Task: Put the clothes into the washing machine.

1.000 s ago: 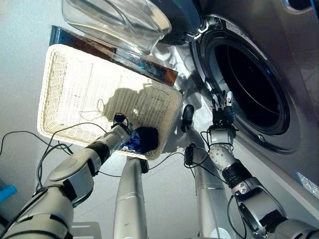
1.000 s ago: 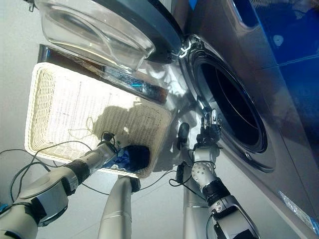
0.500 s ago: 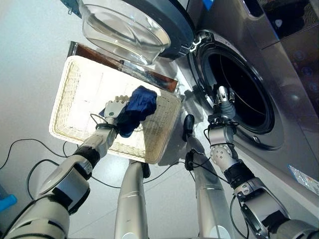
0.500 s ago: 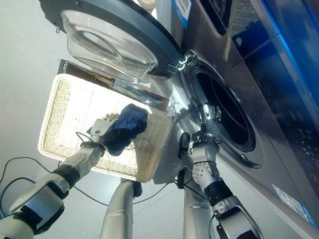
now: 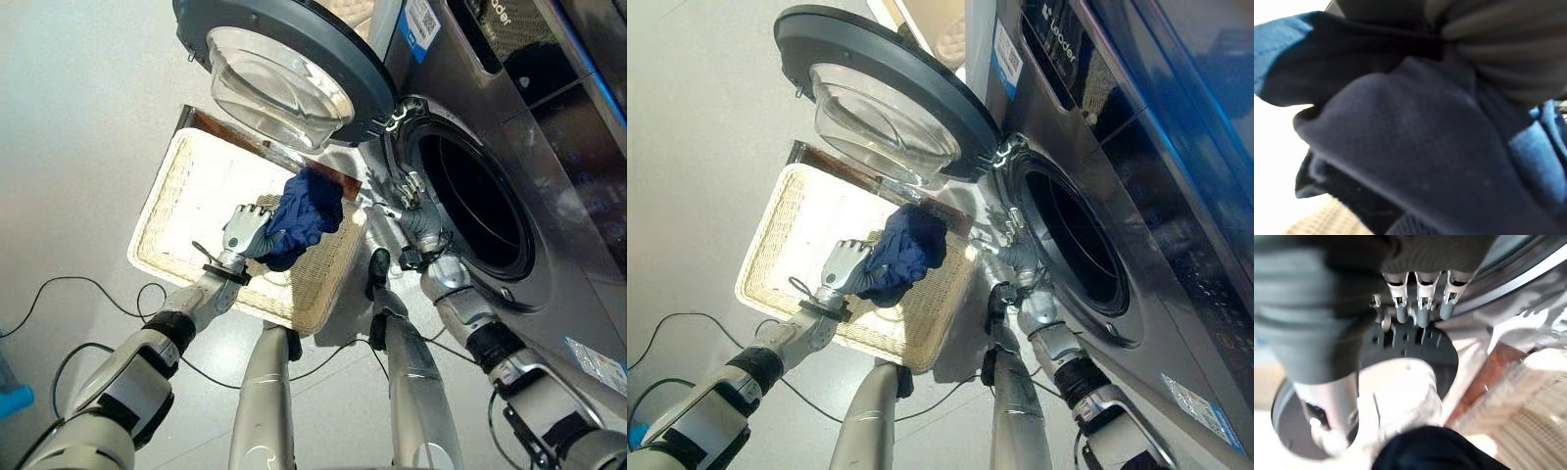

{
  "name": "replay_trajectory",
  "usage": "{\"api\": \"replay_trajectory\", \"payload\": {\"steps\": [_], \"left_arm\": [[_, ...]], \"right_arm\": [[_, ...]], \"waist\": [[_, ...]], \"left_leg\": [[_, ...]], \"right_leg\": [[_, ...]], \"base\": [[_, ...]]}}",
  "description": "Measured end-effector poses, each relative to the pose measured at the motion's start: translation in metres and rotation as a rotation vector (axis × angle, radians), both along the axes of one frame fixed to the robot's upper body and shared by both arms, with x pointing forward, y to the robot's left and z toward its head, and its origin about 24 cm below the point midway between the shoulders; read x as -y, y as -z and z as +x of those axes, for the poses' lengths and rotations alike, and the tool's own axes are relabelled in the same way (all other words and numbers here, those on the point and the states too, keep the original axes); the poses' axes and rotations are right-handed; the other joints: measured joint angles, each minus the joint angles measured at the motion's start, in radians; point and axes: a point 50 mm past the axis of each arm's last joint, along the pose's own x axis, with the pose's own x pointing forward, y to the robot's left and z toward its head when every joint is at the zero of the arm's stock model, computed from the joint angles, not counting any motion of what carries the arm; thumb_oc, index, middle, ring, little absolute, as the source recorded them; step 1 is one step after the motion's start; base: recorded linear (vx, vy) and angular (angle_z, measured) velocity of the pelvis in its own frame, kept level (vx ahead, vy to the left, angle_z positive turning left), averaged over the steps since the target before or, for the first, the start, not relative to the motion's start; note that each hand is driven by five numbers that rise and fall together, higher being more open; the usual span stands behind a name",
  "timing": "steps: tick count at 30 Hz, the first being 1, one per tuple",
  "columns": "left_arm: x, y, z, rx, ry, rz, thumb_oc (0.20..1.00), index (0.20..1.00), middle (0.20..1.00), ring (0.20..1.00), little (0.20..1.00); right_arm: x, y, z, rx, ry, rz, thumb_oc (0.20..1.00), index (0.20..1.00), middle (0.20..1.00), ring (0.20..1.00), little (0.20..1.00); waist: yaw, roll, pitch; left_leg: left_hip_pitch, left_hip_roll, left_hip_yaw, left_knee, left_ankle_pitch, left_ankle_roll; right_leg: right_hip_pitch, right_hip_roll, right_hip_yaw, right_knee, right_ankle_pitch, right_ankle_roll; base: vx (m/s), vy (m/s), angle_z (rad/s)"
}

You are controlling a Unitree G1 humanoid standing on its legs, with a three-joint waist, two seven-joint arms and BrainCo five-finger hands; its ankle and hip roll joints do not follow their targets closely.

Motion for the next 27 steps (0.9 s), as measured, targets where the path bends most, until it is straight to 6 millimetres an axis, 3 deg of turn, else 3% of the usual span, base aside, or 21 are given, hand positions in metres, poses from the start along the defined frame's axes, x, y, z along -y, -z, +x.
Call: {"api": "replay_trajectory", "payload": {"steps": [4,12,13,17,27], "left_arm": [[0.003,-0.007,-0.001,0.036,0.058,-0.052,0.200,0.200,0.200,0.200,0.200],[0.016,-0.023,0.000,0.095,0.147,-0.084,0.200,0.200,0.200,0.200,0.200],[0.020,-0.032,0.003,0.123,0.163,-0.083,0.200,0.200,0.200,0.200,0.200],[0.032,-0.044,0.005,0.153,0.214,-0.087,0.200,0.200,0.200,0.200,0.200],[0.040,-0.045,0.006,0.145,0.253,-0.050,0.200,0.200,0.200,0.200,0.200]], "right_arm": [[-0.004,0.006,0.006,-0.102,-0.176,-0.046,1.000,1.000,1.000,1.000,1.000],[-0.014,0.013,0.011,-0.210,-0.328,0.015,1.000,1.000,1.000,1.000,1.000],[-0.028,0.008,0.013,-0.230,-0.416,0.016,1.000,1.000,1.000,1.000,1.000],[-0.046,0.005,0.014,-0.258,-0.523,0.063,1.000,1.000,1.000,1.000,1.000],[-0.058,0.009,0.016,-0.306,-0.529,0.072,1.000,1.000,1.000,1.000,1.000]], "waist": [[0.001,0.000,0.000],[0.027,-0.002,0.001],[0.029,-0.002,0.001],[0.028,-0.002,0.001],[0.028,-0.002,0.001]], "left_leg": [[0.007,-0.002,-0.013,0.000,0.002,-0.002],[0.009,-0.006,-0.020,-0.004,0.002,-0.003],[0.009,-0.011,-0.022,-0.006,0.003,-0.002],[0.010,-0.014,-0.026,-0.007,0.003,-0.002],[0.017,-0.017,-0.026,-0.007,0.004,0.000]], "right_leg": [[0.013,-0.001,-0.011,0.003,-0.005,-0.003],[0.016,0.002,-0.018,0.004,-0.011,-0.004],[0.018,-0.001,-0.020,0.004,-0.012,-0.004],[0.018,-0.004,-0.020,0.012,-0.012,-0.006],[0.018,-0.007,-0.018,0.022,-0.017,-0.003]], "base": [[-0.01,-0.045,0.06],[0.00,-0.010,0.02],[0.01,-0.023,0.05],[0.00,-0.010,0.03],[0.00,0.000,0.00]]}}
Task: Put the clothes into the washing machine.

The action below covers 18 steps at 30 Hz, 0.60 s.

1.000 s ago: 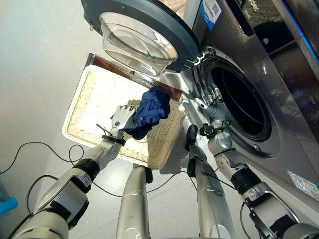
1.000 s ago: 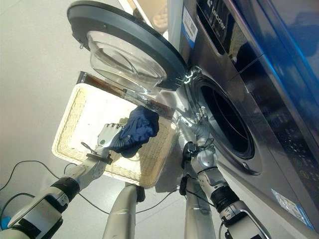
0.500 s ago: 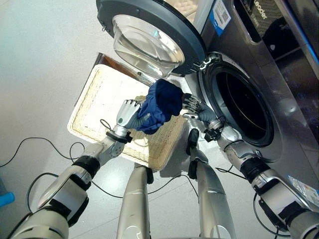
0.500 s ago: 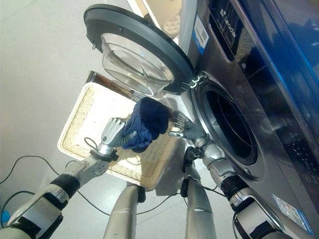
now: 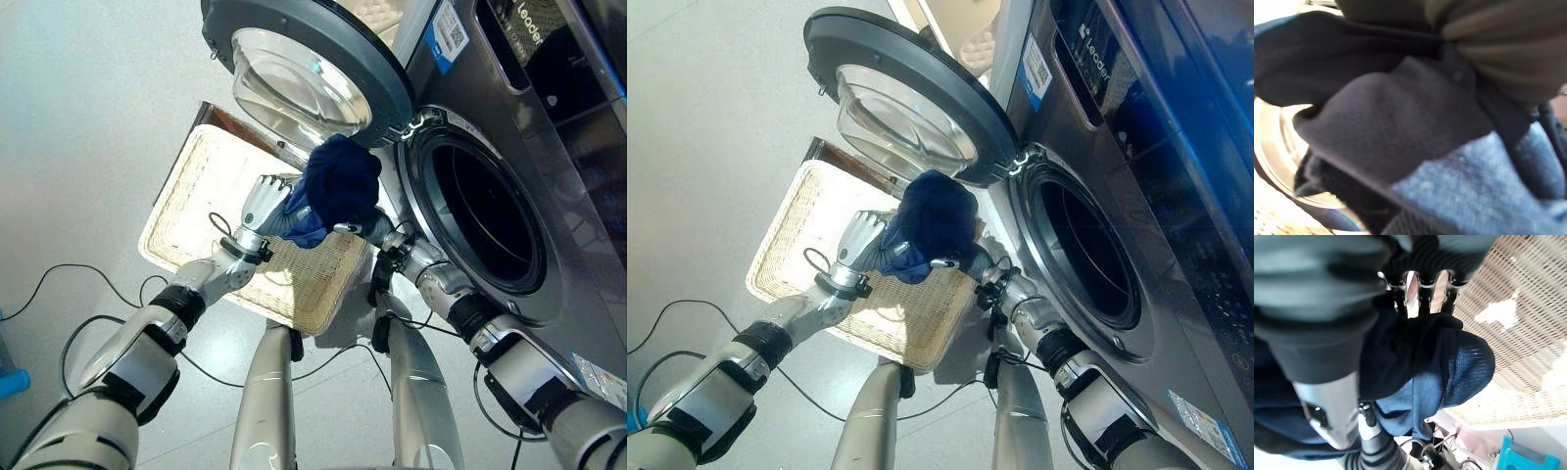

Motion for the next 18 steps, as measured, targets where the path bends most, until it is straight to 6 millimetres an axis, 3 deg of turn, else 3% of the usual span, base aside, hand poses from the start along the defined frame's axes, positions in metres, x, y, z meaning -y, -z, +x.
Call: {"api": "replay_trajectory", "payload": {"steps": [8,9,10,11,18], "left_arm": [[0.010,-0.003,0.002,-0.023,0.028,0.038,0.200,0.200,0.200,0.200,0.200],[0.010,-0.003,0.003,-0.026,0.029,0.038,0.200,0.200,0.200,0.200,0.200],[0.012,-0.003,0.003,-0.031,0.031,0.032,0.200,0.200,0.200,0.200,0.200],[0.013,-0.003,0.003,-0.034,0.033,0.033,0.200,0.200,0.200,0.200,0.200],[0.015,-0.006,0.006,-0.049,0.013,0.030,0.200,0.200,0.200,0.200,0.200]], "right_arm": [[-0.010,-0.006,0.002,0.000,0.017,0.046,1.000,1.000,1.000,1.000,1.000],[-0.010,-0.006,0.002,-0.002,0.020,0.052,0.947,0.947,0.947,0.947,0.947],[-0.010,-0.007,0.002,-0.007,0.031,0.070,0.294,0.294,0.294,0.294,0.294],[-0.010,-0.007,0.002,-0.005,0.039,0.077,0.200,0.200,0.200,0.200,0.200],[-0.013,-0.013,0.002,0.019,0.083,0.137,0.200,0.200,0.200,0.200,0.200]], "waist": [[0.000,0.000,0.000],[0.000,0.000,0.000],[0.000,0.000,0.000],[-0.001,0.000,0.000],[0.001,0.001,0.000]], "left_leg": [[0.006,-0.002,0.001,-0.013,0.007,-0.003],[0.006,-0.002,0.001,-0.013,0.007,-0.003],[0.006,-0.002,0.002,-0.015,0.007,-0.003],[0.006,-0.002,0.002,-0.016,0.007,-0.003],[0.006,-0.003,0.005,-0.021,0.007,-0.003]], "right_leg": [[-0.006,-0.003,0.001,0.012,-0.009,-0.004],[-0.007,-0.003,0.001,0.014,-0.010,-0.004],[-0.008,-0.004,0.001,0.014,-0.011,-0.004],[-0.009,-0.004,0.001,0.014,-0.012,-0.004],[-0.012,-0.004,0.001,0.014,-0.012,-0.007]], "base": [[0.00,0.000,0.00],[0.00,0.000,0.00],[0.00,0.000,0.00],[0.00,0.000,0.00],[0.00,0.000,0.00]]}}
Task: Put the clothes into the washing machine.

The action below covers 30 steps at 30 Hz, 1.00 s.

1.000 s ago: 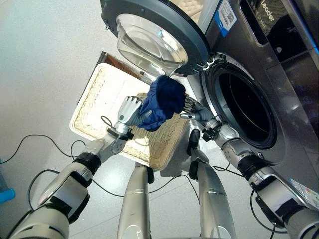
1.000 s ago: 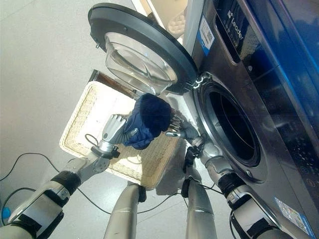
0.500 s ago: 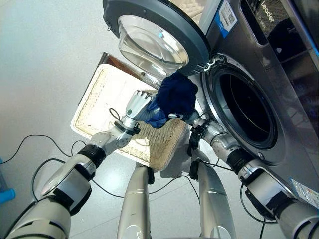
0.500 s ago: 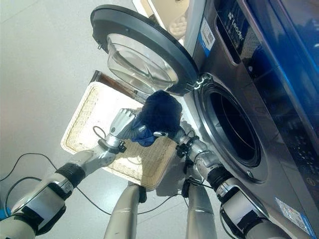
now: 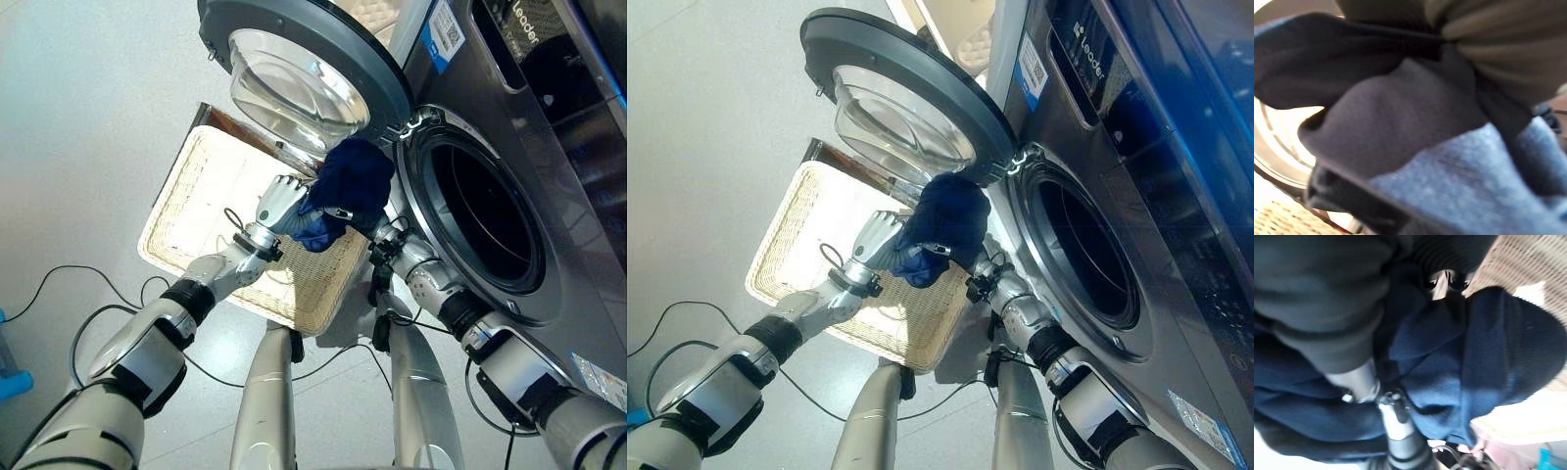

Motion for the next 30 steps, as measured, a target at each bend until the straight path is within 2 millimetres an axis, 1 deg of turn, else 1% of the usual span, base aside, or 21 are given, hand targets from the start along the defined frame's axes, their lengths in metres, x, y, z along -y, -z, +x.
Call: {"api": "replay_trajectory", "payload": {"steps": [6,7,8,9,10,17,19,22,23,26,27,29,30], "left_arm": [[0.002,-0.004,0.002,0.008,-0.004,0.009,0.200,0.200,0.200,0.200,0.200],[0.002,-0.005,0.002,0.009,-0.004,0.009,0.297,0.297,0.297,0.297,0.297],[0.002,-0.005,0.002,0.009,-0.004,0.009,0.514,0.514,0.514,0.514,0.514],[0.001,-0.005,0.002,0.010,-0.007,0.008,0.573,0.573,0.573,0.573,0.573],[0.001,-0.005,0.002,0.011,-0.008,0.009,1.000,1.000,1.000,1.000,1.000],[0.001,-0.008,0.005,0.014,-0.023,0.002,1.000,1.000,1.000,1.000,1.000],[-0.001,-0.006,0.007,-0.012,-0.047,0.002,1.000,1.000,1.000,1.000,1.000],[-0.002,-0.004,0.008,-0.025,-0.057,0.004,1.000,1.000,1.000,1.000,1.000],[-0.005,0.006,0.010,-0.065,-0.088,0.013,1.000,1.000,1.000,1.000,1.000],[-0.015,0.025,0.009,-0.127,-0.142,0.029,1.000,1.000,1.000,1.000,1.000],[-0.024,0.034,0.008,-0.147,-0.184,0.029,1.000,1.000,1.000,1.000,1.000],[-0.032,0.044,0.004,-0.167,-0.212,0.027,1.000,1.000,1.000,1.000,1.000],[-0.032,0.045,0.003,-0.166,-0.213,0.023,1.000,1.000,1.000,1.000,1.000]], "right_arm": [[-0.003,0.000,0.000,0.001,0.020,0.014,0.200,0.200,0.200,0.200,0.200],[-0.003,-0.001,0.000,0.004,0.022,0.016,0.200,0.200,0.200,0.200,0.200],[-0.003,-0.001,0.000,0.004,0.023,0.016,0.200,0.200,0.200,0.200,0.200],[-0.003,0.000,0.000,0.002,0.024,0.018,0.200,0.200,0.200,0.200,0.200],[-0.002,0.001,0.000,-0.002,0.027,0.021,0.200,0.200,0.200,0.200,0.200],[0.004,0.005,0.002,-0.031,0.063,0.032,0.200,0.200,0.200,0.200,0.200],[0.011,0.012,0.004,-0.066,0.108,0.074,0.200,0.200,0.200,0.200,0.200],[0.014,0.015,0.004,-0.080,0.125,0.089,0.200,0.200,0.200,0.200,0.200],[0.028,0.022,0.005,-0.115,0.187,0.150,0.200,0.200,0.200,0.200,0.200],[0.050,0.034,0.006,-0.156,0.286,0.236,0.200,0.200,0.200,0.200,0.200],[0.064,0.036,0.008,-0.180,0.366,0.335,0.200,0.200,0.200,0.200,0.200],[0.079,0.044,0.007,-0.217,0.437,0.423,0.200,0.200,0.200,0.200,0.200],[0.083,0.045,0.006,-0.224,0.451,0.442,0.200,0.200,0.200,0.200,0.200]], "waist": [[-0.001,0.000,0.000],[-0.001,0.000,0.000],[-0.001,0.000,0.000],[-0.001,0.000,0.000],[-0.001,0.000,0.000],[-0.002,0.000,0.000],[-0.003,0.000,0.000],[-0.004,0.000,0.000],[-0.003,0.000,0.000],[-0.007,0.000,0.000],[-0.005,0.000,0.000],[-0.008,0.001,0.000],[-0.008,0.001,0.000]], "left_leg": [[0.000,-0.001,0.001,0.000,0.000,0.000],[0.001,-0.001,0.001,0.000,0.000,0.000],[0.001,-0.001,0.001,0.000,0.000,0.000],[0.002,-0.001,0.001,0.000,0.000,0.000],[0.002,-0.001,0.001,0.000,0.000,0.000],[0.003,0.000,0.002,0.000,0.000,0.000],[0.003,0.000,0.004,0.000,-0.001,0.000],[0.003,0.000,0.005,0.000,-0.001,-0.001],[0.003,0.000,0.010,0.000,-0.001,-0.001],[0.003,0.001,0.025,-0.003,-0.001,-0.001],[0.002,0.000,0.032,-0.011,-0.002,-0.001],[0.002,-0.001,0.040,-0.023,-0.002,-0.001],[0.002,-0.001,0.042,-0.025,-0.002,-0.001]], "right_leg": [[0.000,-0.002,0.000,0.000,-0.001,0.000],[0.000,-0.002,0.000,0.000,0.000,0.000],[0.000,-0.002,0.000,0.000,0.000,0.000],[0.000,-0.002,0.000,0.001,-0.001,0.001],[0.000,-0.001,0.000,0.001,-0.001,0.001],[0.000,-0.001,0.001,0.000,-0.003,0.005],[0.000,-0.001,0.004,0.000,-0.003,0.005],[0.000,-0.001,0.004,-0.001,-0.003,0.005],[-0.004,0.000,0.009,-0.001,-0.003,0.005],[-0.014,0.004,0.024,-0.004,-0.002,0.006],[-0.024,0.007,0.035,-0.010,0.001,0.009],[-0.034,0.009,0.044,-0.012,0.002,0.009],[-0.036,0.009,0.046,-0.013,0.003,0.009]], "base": [[0.00,0.000,0.00],[0.00,0.000,0.00],[0.00,0.000,0.00],[0.00,0.000,0.00],[0.00,0.000,0.00],[0.00,0.000,0.00],[0.00,0.000,0.00],[0.01,0.005,-0.01],[0.02,0.037,-0.06],[0.02,0.064,-0.13],[0.01,0.052,-0.19],[0.01,0.058,-0.13],[0.02,0.079,-0.13]]}}
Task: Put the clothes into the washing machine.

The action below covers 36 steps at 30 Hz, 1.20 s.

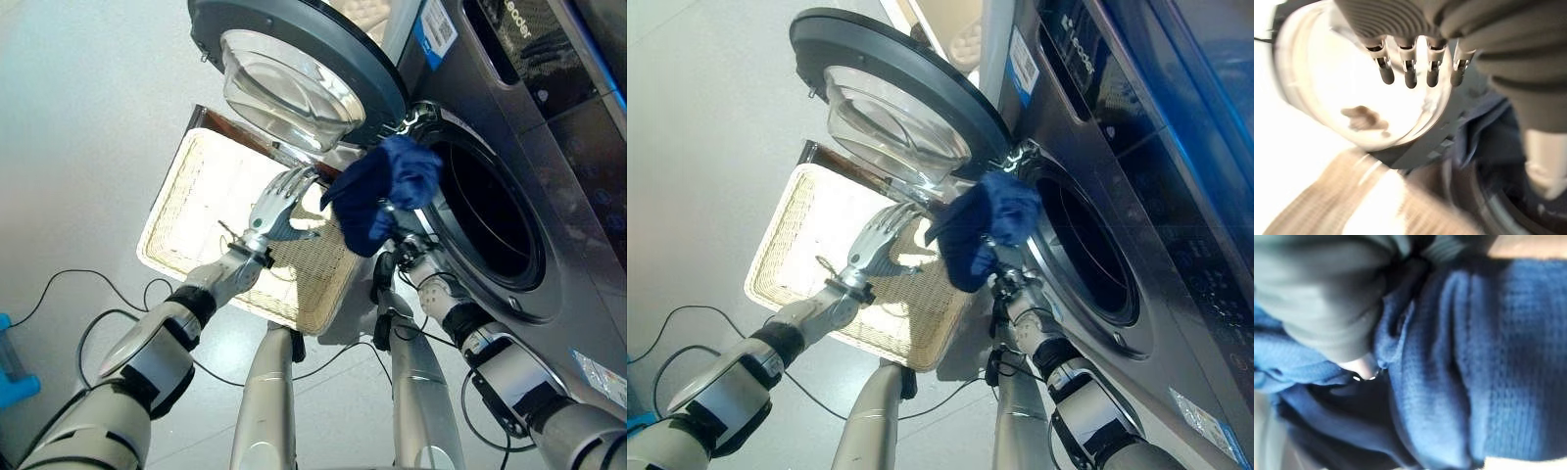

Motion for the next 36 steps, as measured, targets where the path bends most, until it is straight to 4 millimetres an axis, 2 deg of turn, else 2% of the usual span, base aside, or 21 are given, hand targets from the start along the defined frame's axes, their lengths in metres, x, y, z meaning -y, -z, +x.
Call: {"api": "replay_trajectory", "payload": {"steps": [2,4,11,17,21,25,26,27,29,30,31,36], "left_arm": [[-0.001,0.001,-0.001,0.016,-0.008,-0.030,1.000,1.000,1.000,1.000,1.000],[-0.001,-0.004,0.000,0.038,-0.020,-0.070,1.000,1.000,1.000,1.000,1.000],[-0.013,-0.016,0.002,0.098,-0.107,-0.281,1.000,1.000,1.000,1.000,1.000],[-0.025,-0.009,-0.003,0.095,-0.169,-0.420,1.000,1.000,1.000,1.000,1.000],[-0.019,-0.007,-0.007,0.098,-0.174,-0.603,1.000,1.000,1.000,1.000,1.000],[-0.005,-0.021,-0.009,0.144,-0.084,-0.646,1.000,1.000,1.000,1.000,1.000],[-0.005,-0.021,-0.009,0.144,-0.084,-0.646,1.000,1.000,1.000,1.000,1.000],[0.000,-0.025,-0.011,0.155,-0.052,-0.661,1.000,1.000,1.000,1.000,1.000],[0.007,-0.032,-0.013,0.177,-0.004,-0.672,1.000,1.000,1.000,1.000,1.000],[0.007,-0.032,-0.013,0.177,-0.004,-0.672,1.000,1.000,1.000,1.000,1.000],[0.010,-0.038,-0.015,0.195,0.024,-0.682,1.000,1.000,1.000,1.000,1.000],[-0.003,-0.047,-0.014,0.228,0.018,-0.642,1.000,1.000,1.000,1.000,1.000]], "right_arm": [[0.012,0.007,-0.001,-0.022,0.045,0.083,0.200,0.200,0.200,0.200,0.200],[0.015,0.012,-0.003,-0.040,0.056,0.140,0.200,0.200,0.200,0.200,0.200],[0.012,0.024,-0.004,-0.076,0.085,0.393,0.200,0.200,0.200,0.200,0.200],[0.021,0.026,-0.004,-0.068,0.167,0.595,0.200,0.200,0.200,0.200,0.200],[0.036,0.011,0.003,-0.010,0.259,0.789,0.200,0.200,0.200,0.200,0.200],[0.053,-0.016,0.012,0.072,0.337,0.922,0.200,0.200,0.200,0.200,0.200],[0.053,-0.016,0.012,0.072,0.337,0.922,0.200,0.200,0.200,0.200,0.200],[0.059,-0.032,0.015,0.126,0.377,0.994,0.200,0.200,0.200,0.200,0.200],[0.067,-0.048,0.016,0.189,0.416,1.034,0.200,0.200,0.200,0.200,0.200],[0.067,-0.048,0.016,0.189,0.416,1.034,0.200,0.200,0.200,0.200,0.200],[0.075,-0.057,0.015,0.228,0.467,1.042,0.200,0.200,0.200,0.200,0.200],[0.097,-0.068,0.009,0.263,0.617,1.054,0.200,0.200,0.200,0.200,0.200]], "waist": [[0.000,0.000,0.000],[-0.003,0.001,0.000],[0.003,0.005,0.001],[0.006,0.009,0.002],[0.017,0.026,0.002],[0.033,0.040,0.003],[0.033,0.040,0.003],[0.036,0.040,0.003],[0.046,0.041,0.003],[0.046,0.041,0.003],[0.058,0.041,0.003],[0.062,0.041,0.003]], "left_leg": [[0.001,0.003,0.012,-0.004,0.000,0.000],[0.001,0.004,0.015,-0.011,0.000,0.000],[0.002,0.005,0.016,-0.014,-0.001,-0.002],[0.002,0.005,0.016,-0.014,0.000,-0.002],[-0.001,0.006,0.011,-0.021,0.002,-0.003],[-0.023,0.005,0.002,-0.022,0.004,-0.003],[-0.023,0.005,0.002,-0.022,0.004,-0.003],[-0.031,0.004,-0.007,-0.022,0.010,-0.004],[-0.037,0.004,-0.017,-0.022,0.011,-0.004],[-0.037,0.004,-0.017,-0.022,0.011,-0.004],[-0.037,0.003,-0.017,-0.022,0.011,-0.004],[-0.037,-0.004,-0.020,-0.022,0.013,-0.001]], "right_leg": [[-0.002,0.006,0.010,-0.014,0.006,0.000],[-0.004,0.009,0.011,-0.019,0.012,-0.007],[-0.004,0.011,0.012,-0.020,0.013,-0.008],[-0.005,0.010,0.011,-0.020,0.010,-0.004],[-0.009,0.009,0.009,-0.020,0.009,-0.003],[-0.028,0.008,0.000,-0.017,0.009,-0.003],[-0.028,0.008,0.000,-0.017,0.009,-0.003],[-0.030,0.006,-0.008,-0.017,0.008,-0.004],[-0.030,0.005,-0.019,-0.017,0.009,-0.010],[-0.030,0.005,-0.019,-0.017,0.009,-0.010],[-0.030,0.004,-0.020,-0.016,0.008,-0.011],[-0.027,-0.005,-0.026,-0.012,0.006,-0.008]], "base": [[0.01,0.055,-0.13],[0.02,0.038,-0.07],[0.01,0.018,-0.01],[0.00,-0.032,0.00],[0.00,-0.073,0.01],[0.00,-0.053,0.04],[0.00,-0.077,0.10],[0.00,-0.051,0.10],[0.00,-0.044,0.11],[0.00,-0.028,0.06],[0.00,-0.026,0.04],[0.00,-0.020,0.05]]}}
